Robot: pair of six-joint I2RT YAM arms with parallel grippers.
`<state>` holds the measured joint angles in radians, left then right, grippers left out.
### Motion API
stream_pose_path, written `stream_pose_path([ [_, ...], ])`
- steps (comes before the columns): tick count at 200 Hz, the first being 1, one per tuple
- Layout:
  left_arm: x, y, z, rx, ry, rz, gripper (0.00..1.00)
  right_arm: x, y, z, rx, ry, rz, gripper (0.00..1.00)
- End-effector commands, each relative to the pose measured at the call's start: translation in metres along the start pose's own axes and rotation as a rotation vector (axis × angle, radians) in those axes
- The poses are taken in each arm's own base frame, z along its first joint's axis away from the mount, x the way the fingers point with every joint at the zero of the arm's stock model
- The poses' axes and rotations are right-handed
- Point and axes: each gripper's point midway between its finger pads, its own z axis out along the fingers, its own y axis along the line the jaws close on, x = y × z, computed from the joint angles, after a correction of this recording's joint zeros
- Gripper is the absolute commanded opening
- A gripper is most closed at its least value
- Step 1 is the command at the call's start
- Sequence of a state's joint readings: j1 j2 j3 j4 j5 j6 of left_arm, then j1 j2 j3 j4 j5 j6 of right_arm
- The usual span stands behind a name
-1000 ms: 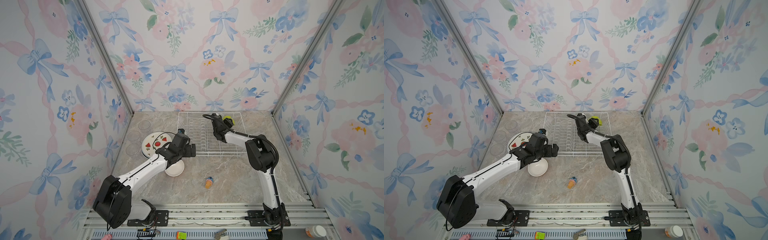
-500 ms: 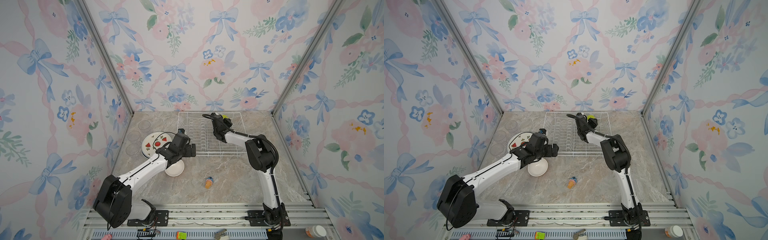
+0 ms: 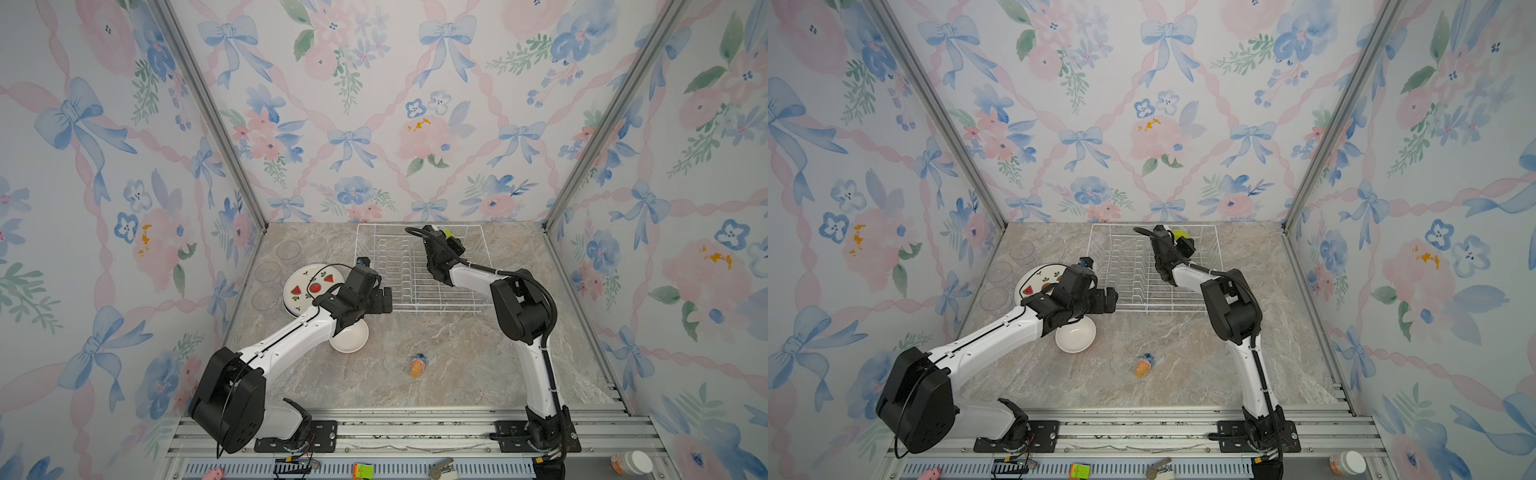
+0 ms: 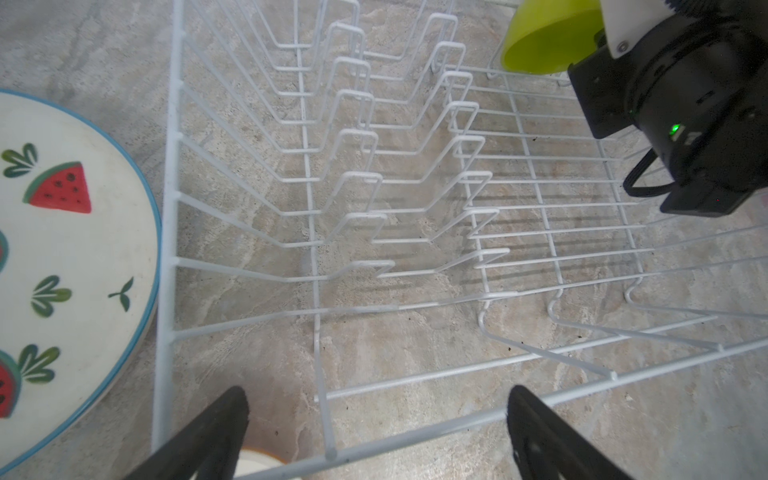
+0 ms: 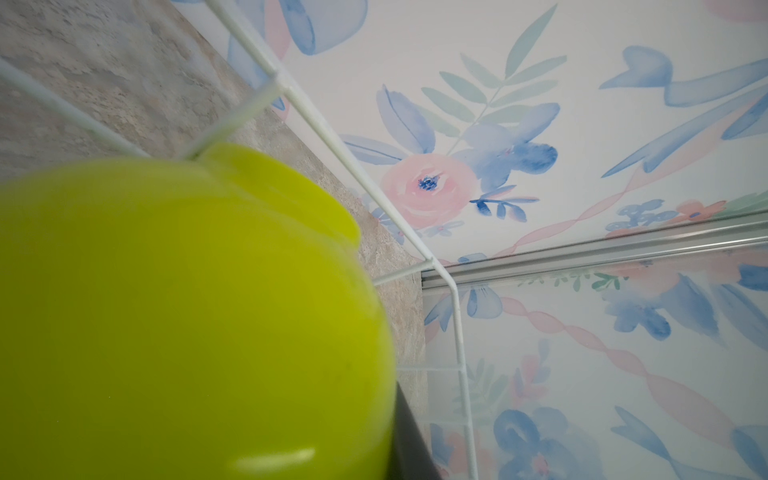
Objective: Unload the mixed dishes from the dish rack
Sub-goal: 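Tilt the lime-green bowl up and lift it out of the rack with the right gripper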
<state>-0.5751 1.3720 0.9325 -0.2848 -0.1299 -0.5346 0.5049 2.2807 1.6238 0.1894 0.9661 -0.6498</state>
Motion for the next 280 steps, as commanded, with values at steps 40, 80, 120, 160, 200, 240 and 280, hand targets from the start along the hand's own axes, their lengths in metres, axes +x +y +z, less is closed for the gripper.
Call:
stream_pose_path([
  [40,-0.015,-0.004,-0.006,0.015,-0.038,-0.016,0.98,0.003,-0.006,-0.008,-0.058,-0.020,0.053,0.15],
  [80,-0.015,-0.005,-0.005,0.020,-0.035,-0.018,0.98,0.005,-0.007,-0.009,-0.131,-0.017,0.115,0.14],
  [120,-0.013,-0.004,-0.005,0.014,-0.033,-0.019,0.98,0.007,-0.009,-0.012,-0.180,-0.010,0.155,0.13],
  [160,-0.011,-0.001,-0.004,0.005,-0.029,-0.020,0.98,0.011,-0.010,-0.015,-0.243,0.002,0.215,0.09],
  [200,-0.009,0.001,-0.003,-0.004,-0.029,-0.017,0.98,0.011,-0.016,-0.014,-0.288,0.003,0.281,0.09],
  [240,-0.007,0.003,-0.002,-0.011,-0.029,-0.017,0.98,0.011,-0.026,-0.013,-0.312,0.008,0.337,0.03],
  [280,-0.005,0.003,-0.001,-0.012,-0.024,-0.016,0.98,0.011,-0.032,-0.014,-0.313,0.006,0.357,0.01],
])
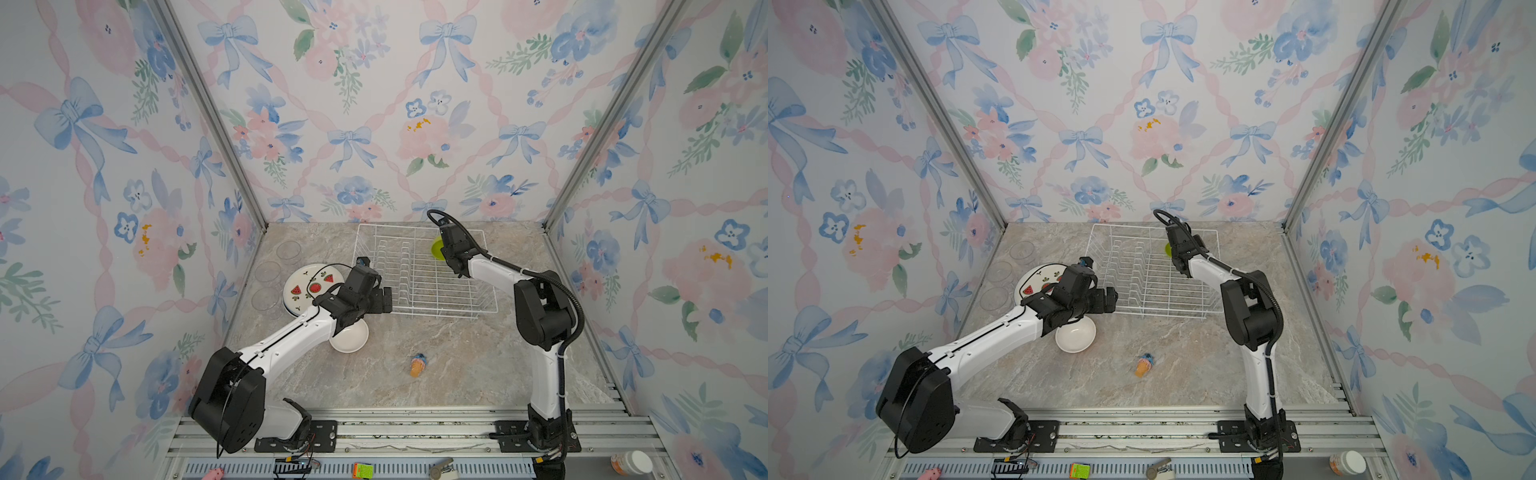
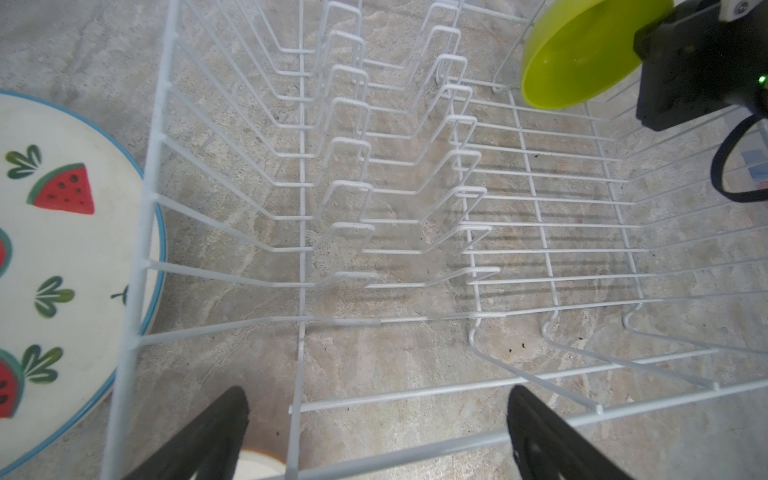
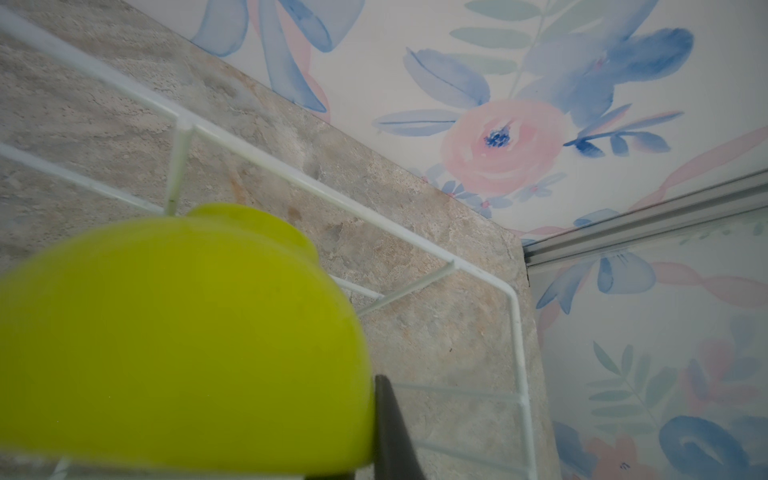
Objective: Unload the mixed dishes from the dish rack
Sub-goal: 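Tilt the lime-green bowl up and lift it out of the rack with the right gripper, then carry the lime-green bowl toward the white bowl while the left gripper draws back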
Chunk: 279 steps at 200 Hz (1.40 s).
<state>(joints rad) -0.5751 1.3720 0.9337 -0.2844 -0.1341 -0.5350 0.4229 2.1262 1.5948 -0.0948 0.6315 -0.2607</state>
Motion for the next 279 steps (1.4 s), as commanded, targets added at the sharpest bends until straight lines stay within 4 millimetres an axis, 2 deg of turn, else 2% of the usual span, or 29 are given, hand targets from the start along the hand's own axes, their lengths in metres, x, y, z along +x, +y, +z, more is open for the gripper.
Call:
stream_pose_path([
  [1,-0.005,0.003,-0.001,-0.008,-0.023,-0.015,0.98,-0.009,-0.015,-0.015,-0.010,-0.014,0.050,0.01],
  [143,-0.008,0.002,-0.003,-0.003,-0.033,-0.019,0.98,-0.014,-0.047,-0.035,-0.174,-0.006,0.329,0.00],
  [233,-0.015,-0.001,-0.011,0.015,-0.057,-0.021,0.98,-0.026,-0.057,-0.076,-0.311,-0.064,0.506,0.00],
  [279,-0.021,-0.004,-0.020,0.031,-0.081,-0.029,0.98,-0.025,-0.058,-0.092,-0.352,-0.071,0.545,0.00],
])
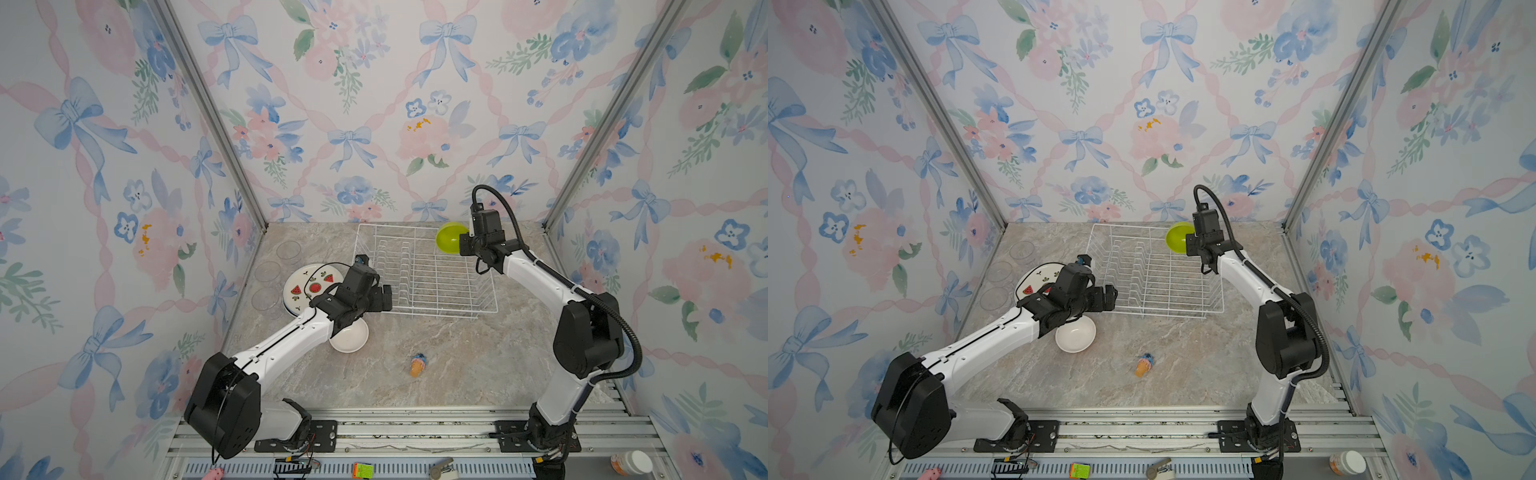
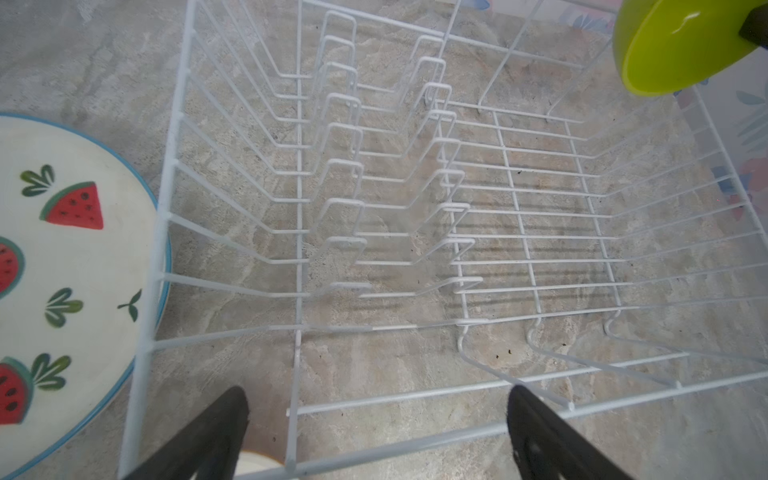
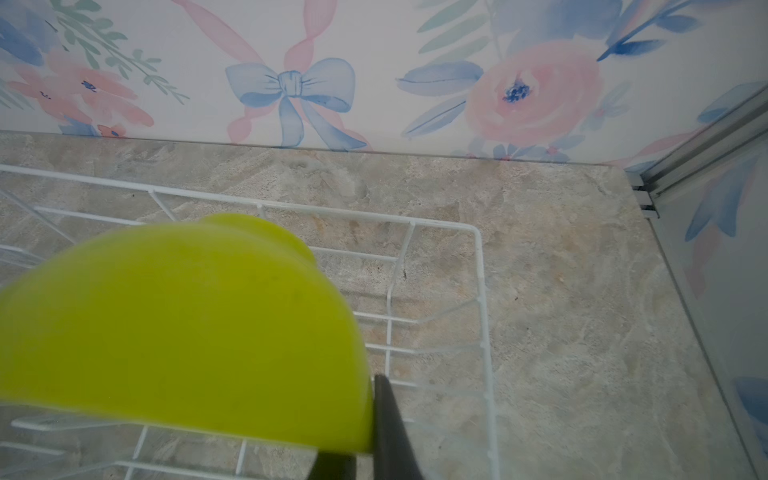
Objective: Unload the mixed dishes from the dish rack
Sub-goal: 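Carry the lime-green bowl toward the white bowl while the left gripper draws back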
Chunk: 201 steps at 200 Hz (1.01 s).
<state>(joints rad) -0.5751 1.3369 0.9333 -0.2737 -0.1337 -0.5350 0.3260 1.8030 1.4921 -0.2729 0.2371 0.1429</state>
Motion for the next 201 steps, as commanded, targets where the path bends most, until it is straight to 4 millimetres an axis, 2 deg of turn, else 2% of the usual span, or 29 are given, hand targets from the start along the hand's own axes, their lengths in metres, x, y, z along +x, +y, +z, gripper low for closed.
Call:
stream_pose_path([
  [1,-0.012,-0.001,-0.009,0.010,-0.041,-0.021,0.98,-0.012,0.000,-0.019,-0.042,-0.042,0.067,0.00],
  [35,-0.023,-0.001,-0.021,0.013,-0.088,-0.024,0.98,-0.011,0.011,-0.039,-0.099,-0.052,0.100,0.00],
  [53,-0.029,0.003,-0.030,-0.001,-0.122,-0.024,0.98,-0.004,0.027,-0.047,-0.140,-0.030,0.084,0.00],
  [58,-0.031,0.005,-0.034,-0.005,-0.132,-0.028,0.98,-0.010,0.030,-0.060,-0.153,-0.049,0.085,0.00],
  [75,-0.034,0.013,-0.044,-0.011,-0.162,-0.052,0.98,-0.009,0.045,-0.075,-0.192,-0.043,0.073,0.00],
  [124,-0.033,0.044,-0.073,-0.046,-0.210,-0.152,0.98,0.000,0.097,-0.115,-0.345,-0.029,0.061,0.00],
  [160,-0.030,0.067,-0.096,-0.114,-0.231,-0.161,0.98,0.016,0.134,-0.132,-0.429,0.008,0.037,0.00],
  [201,-0.021,0.104,-0.126,-0.249,-0.264,-0.201,0.98,0.033,0.184,-0.148,-0.539,0.045,-0.014,0.00],
])
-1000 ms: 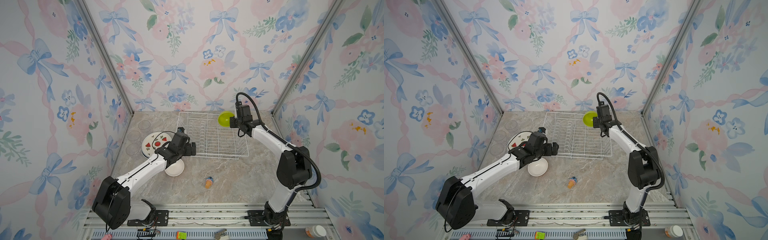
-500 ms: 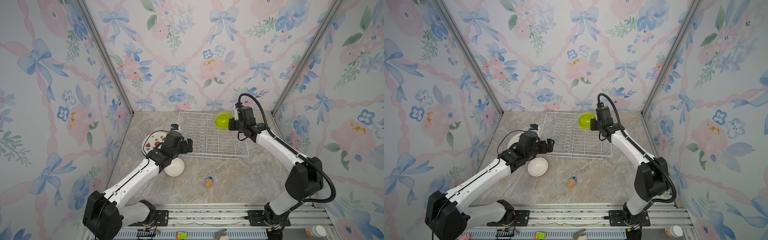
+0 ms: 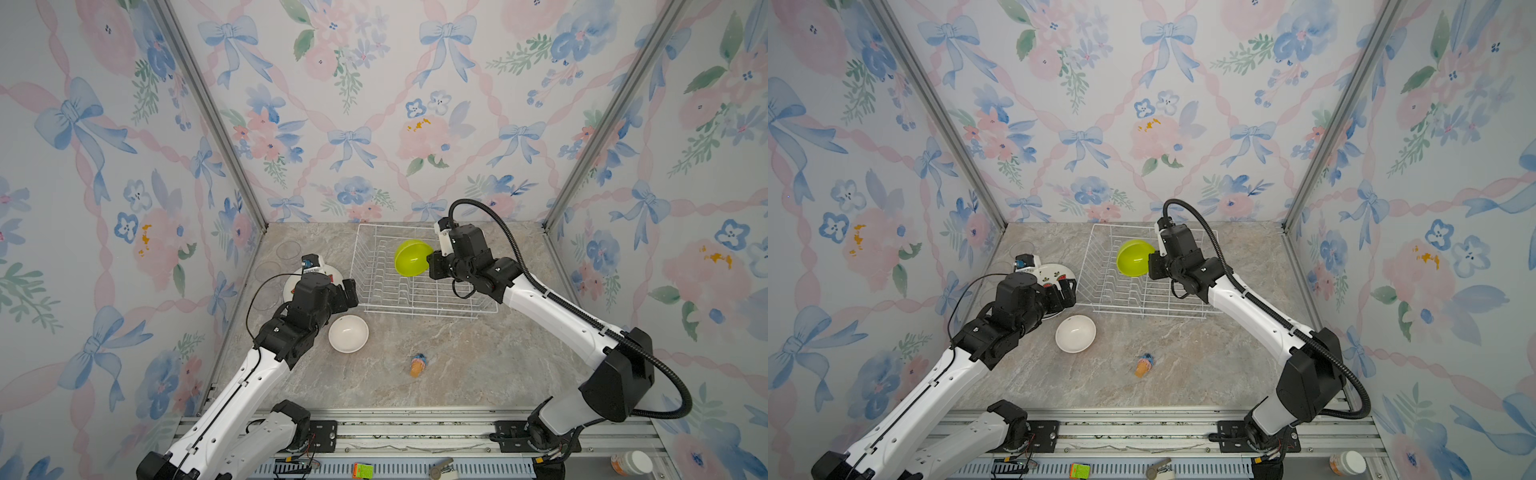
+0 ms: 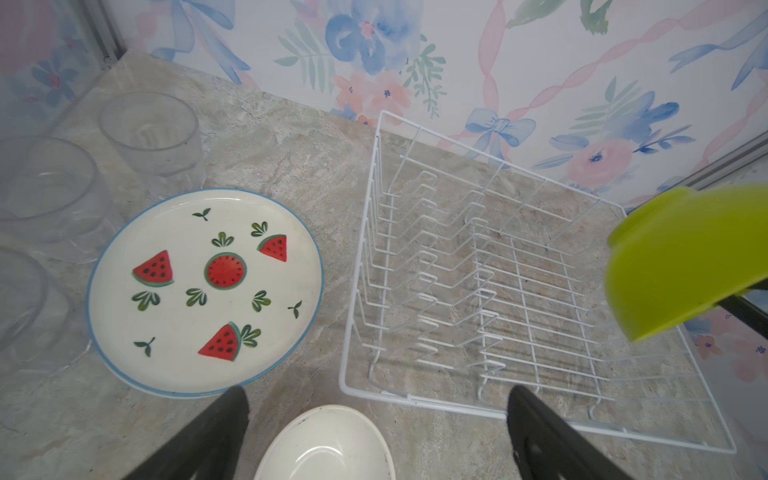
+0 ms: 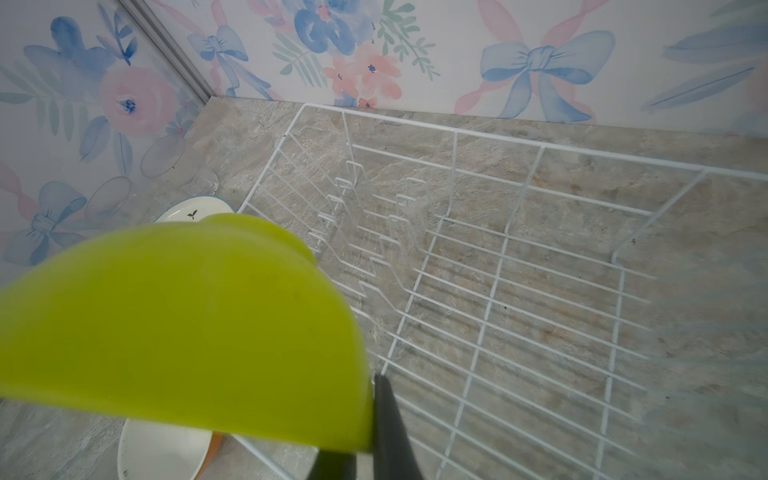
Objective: Unload the mixed dishes from the dish rack
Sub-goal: 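Carry the lime-green bowl toward the white bowl while the left gripper draws back, then lower the lime-green bowl into the white bowl and open the right gripper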
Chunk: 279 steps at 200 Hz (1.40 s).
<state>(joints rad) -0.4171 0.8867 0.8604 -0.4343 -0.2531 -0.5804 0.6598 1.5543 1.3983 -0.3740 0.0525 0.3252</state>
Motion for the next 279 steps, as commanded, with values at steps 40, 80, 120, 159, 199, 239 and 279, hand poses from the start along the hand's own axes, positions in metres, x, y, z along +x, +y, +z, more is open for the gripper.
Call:
stream_pose_path([
  [40,0.010,0.061,-0.025,-0.183,-0.009,-0.039,0.98,0.018,0.074,0.013,-0.173,0.066,-0.024,0.00],
  [80,0.016,0.076,-0.024,-0.202,0.007,-0.073,0.98,0.035,0.098,0.024,-0.227,0.130,-0.028,0.00],
  [120,0.017,0.086,-0.021,-0.231,0.016,-0.064,0.98,0.053,0.113,0.026,-0.246,0.191,-0.053,0.00],
  [159,0.018,0.089,-0.021,-0.236,0.016,-0.068,0.98,0.071,0.129,0.028,-0.259,0.253,-0.088,0.00],
  [199,0.020,0.092,-0.021,-0.245,0.017,-0.064,0.98,0.087,0.144,0.027,-0.268,0.318,-0.136,0.00],
  [239,0.021,0.093,-0.022,-0.243,0.011,-0.069,0.98,0.103,0.151,0.027,-0.258,0.393,-0.180,0.00],
  [279,0.021,0.093,-0.022,-0.236,0.012,-0.071,0.98,0.119,0.157,0.032,-0.226,0.461,-0.235,0.00],
])
